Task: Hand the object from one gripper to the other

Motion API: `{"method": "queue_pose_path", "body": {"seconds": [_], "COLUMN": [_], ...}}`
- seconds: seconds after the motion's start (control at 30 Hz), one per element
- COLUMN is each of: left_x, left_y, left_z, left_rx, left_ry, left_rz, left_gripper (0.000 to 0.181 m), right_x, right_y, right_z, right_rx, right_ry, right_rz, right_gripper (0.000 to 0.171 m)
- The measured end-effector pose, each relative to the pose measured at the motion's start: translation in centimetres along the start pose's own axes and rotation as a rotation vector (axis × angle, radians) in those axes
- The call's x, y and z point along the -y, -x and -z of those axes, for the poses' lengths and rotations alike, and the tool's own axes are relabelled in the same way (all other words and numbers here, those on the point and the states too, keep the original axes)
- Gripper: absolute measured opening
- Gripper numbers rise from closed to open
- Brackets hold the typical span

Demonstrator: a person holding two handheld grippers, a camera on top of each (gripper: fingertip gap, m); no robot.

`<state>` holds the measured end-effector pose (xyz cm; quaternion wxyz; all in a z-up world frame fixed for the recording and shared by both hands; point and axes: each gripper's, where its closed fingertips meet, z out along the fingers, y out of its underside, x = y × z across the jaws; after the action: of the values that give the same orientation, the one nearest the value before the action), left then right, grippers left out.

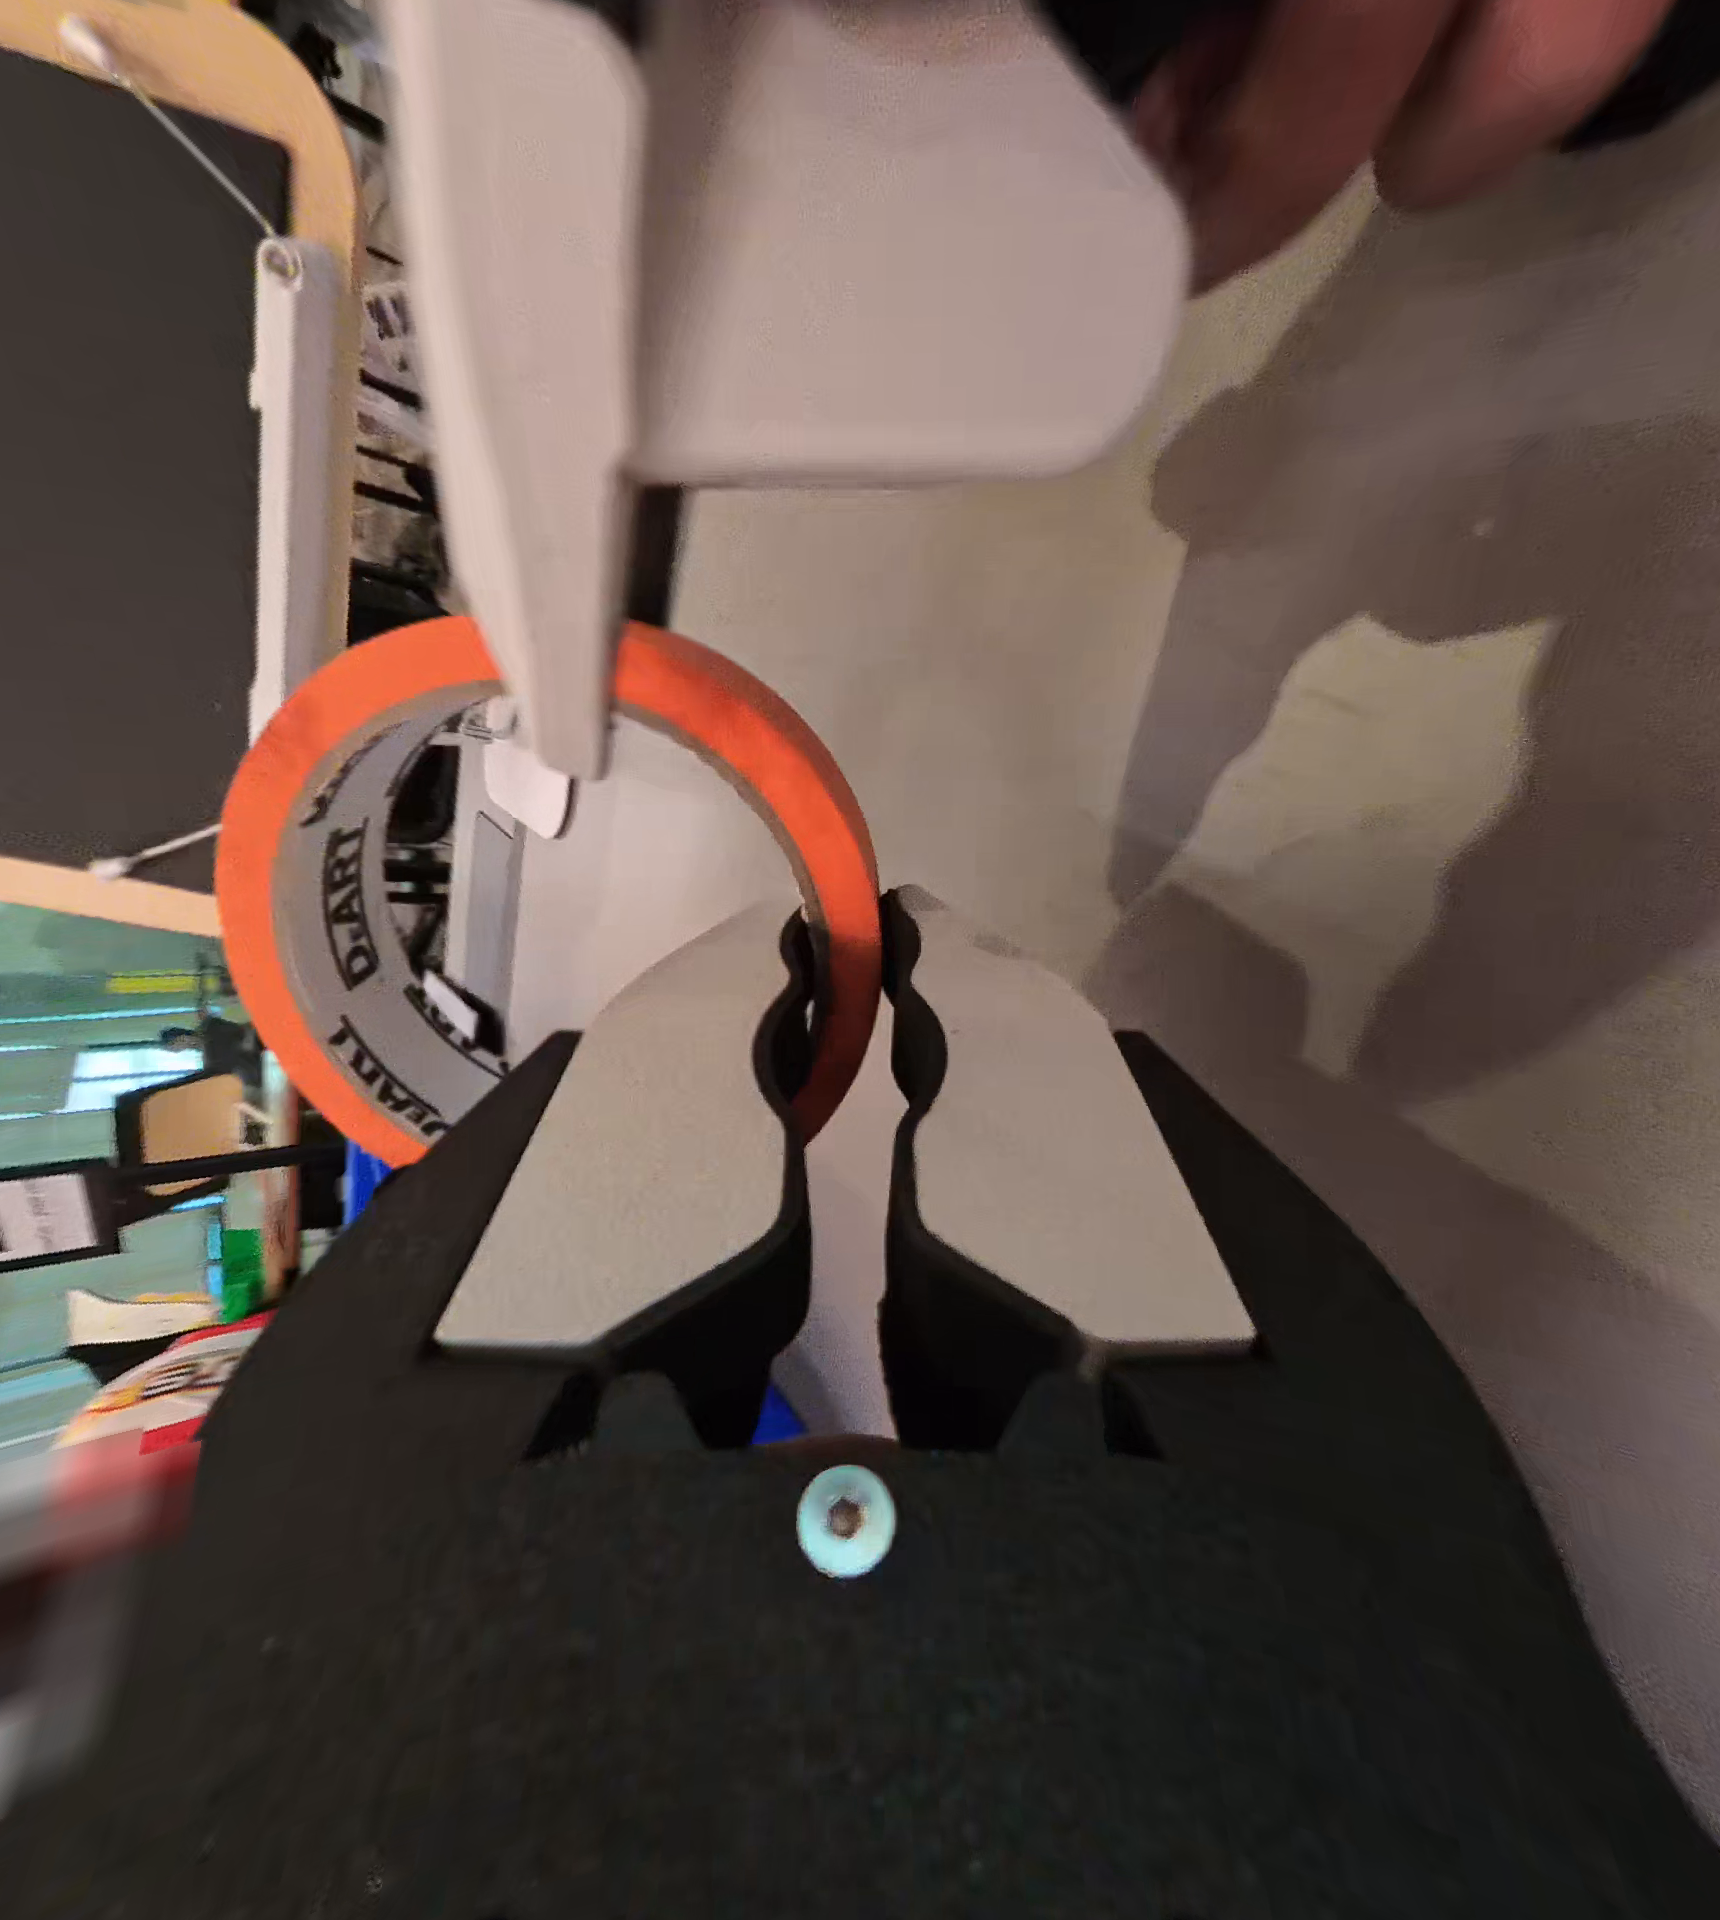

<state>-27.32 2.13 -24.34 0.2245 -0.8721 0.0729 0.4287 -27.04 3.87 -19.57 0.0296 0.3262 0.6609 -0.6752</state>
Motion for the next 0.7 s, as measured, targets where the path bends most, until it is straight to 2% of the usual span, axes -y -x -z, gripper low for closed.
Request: {"method": "queue_pose_path", "body": {"seconds": [0.03,0.1,0.37,0.5,0.6,0.7], "left_x": [0.1,0.2,0.5,1.2,2.1,2.6], "left_y": [-0.2,-0.4,-0.6,-0.3,-0.3,-1.5], "left_z": [-0.1,-0.2,-0.3,0.3,1.7,4.0], "left_rx": [0.008,0.02,0.016,0.032,-0.005,-0.157], "left_ry": [0.008,0.015,-0.007,-0.047,-0.109,-0.212], "left_rz": [-0.026,-0.053,-0.02,0.024,0.126,0.373], "left_gripper": [0.01,0.011,0.011,0.015,0.021,0.021], "right_x": [0.0,-0.2,-0.2,0.3,1.1,3.1], "right_y": [-0.2,-0.8,-1.0,-1.9,-2.9,-3.6], "right_z": [0.1,0.2,0.2,0.7,1.6,3.1], "right_rx": [-0.007,-0.03,-0.002,-0.073,-0.14,-0.247], "right_ry": [0.003,0.012,0.05,0.045,0.025,-0.011], "right_rz": [-0.004,-0.012,-0.061,-0.03,0.013,0.119], "right_gripper": [0.041,0.028,0.027,0.027,0.027,0.027]}}
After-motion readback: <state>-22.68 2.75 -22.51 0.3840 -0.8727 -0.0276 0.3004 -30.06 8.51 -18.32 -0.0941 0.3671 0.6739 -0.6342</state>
